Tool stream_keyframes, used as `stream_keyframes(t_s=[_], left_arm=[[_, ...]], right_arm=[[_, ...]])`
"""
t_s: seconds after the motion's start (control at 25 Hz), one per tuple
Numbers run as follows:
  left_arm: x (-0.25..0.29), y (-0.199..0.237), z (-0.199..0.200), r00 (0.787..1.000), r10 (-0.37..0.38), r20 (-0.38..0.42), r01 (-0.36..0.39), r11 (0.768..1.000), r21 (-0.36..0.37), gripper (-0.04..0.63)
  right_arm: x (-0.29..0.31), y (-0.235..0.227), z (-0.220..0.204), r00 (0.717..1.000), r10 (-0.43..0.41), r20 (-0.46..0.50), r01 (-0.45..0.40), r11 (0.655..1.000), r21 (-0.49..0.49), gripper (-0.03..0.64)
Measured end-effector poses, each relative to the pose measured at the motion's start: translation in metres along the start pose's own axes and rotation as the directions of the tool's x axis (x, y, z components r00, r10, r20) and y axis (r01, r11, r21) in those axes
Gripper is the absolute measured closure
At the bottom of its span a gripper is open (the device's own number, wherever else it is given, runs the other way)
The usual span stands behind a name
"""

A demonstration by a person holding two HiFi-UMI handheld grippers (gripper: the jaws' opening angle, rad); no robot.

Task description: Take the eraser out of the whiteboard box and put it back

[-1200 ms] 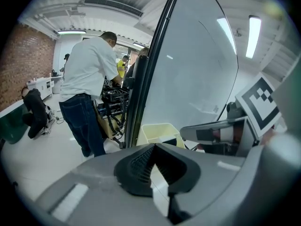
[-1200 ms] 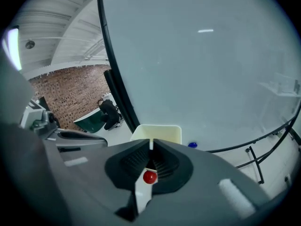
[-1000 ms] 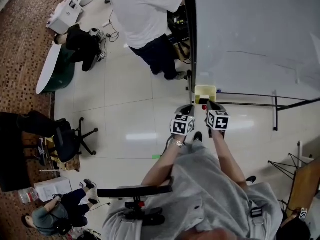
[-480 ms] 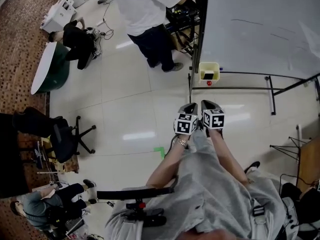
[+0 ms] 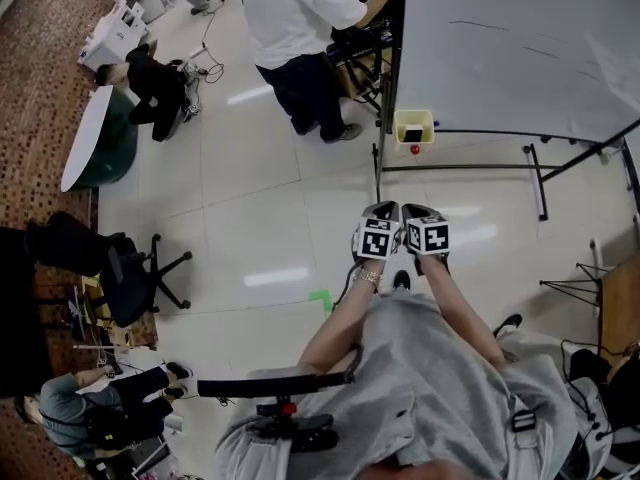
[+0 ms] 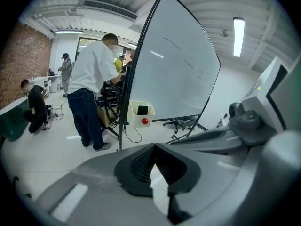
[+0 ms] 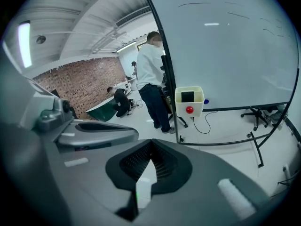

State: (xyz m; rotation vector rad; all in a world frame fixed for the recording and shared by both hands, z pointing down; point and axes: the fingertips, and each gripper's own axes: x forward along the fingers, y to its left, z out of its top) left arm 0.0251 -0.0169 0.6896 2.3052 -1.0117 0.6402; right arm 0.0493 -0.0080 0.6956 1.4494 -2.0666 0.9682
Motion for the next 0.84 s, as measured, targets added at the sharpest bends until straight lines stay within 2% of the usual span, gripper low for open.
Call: stream_keyframes(t_s=[0.2,0.44,0.84], left_arm=[[0.009,-0.008,0.015,1.000,0.009,0.010,-0.009,1.000,-0.014,0.591],[0.021,-0.018,0.023,1.000,0.005,0.006,-0.005,1.000,0.007,0.591],[0.026,-0.013,0.030,0.999,0.031,0.010,-0.031,0.999,0.014,0.592]], right_arm=[[-0.006,-0.003,0.016,0.999,0.045,0.031,-0.045,0.999,0.008,0.614],[-0.009,-0.020,0.022,0.998,0.052,0.046,-0.052,0.999,0.015,0.614],[-0.011,-0.021,0.036,0.995,0.075,0.068,-0.076,0.997,0.002,0.614]])
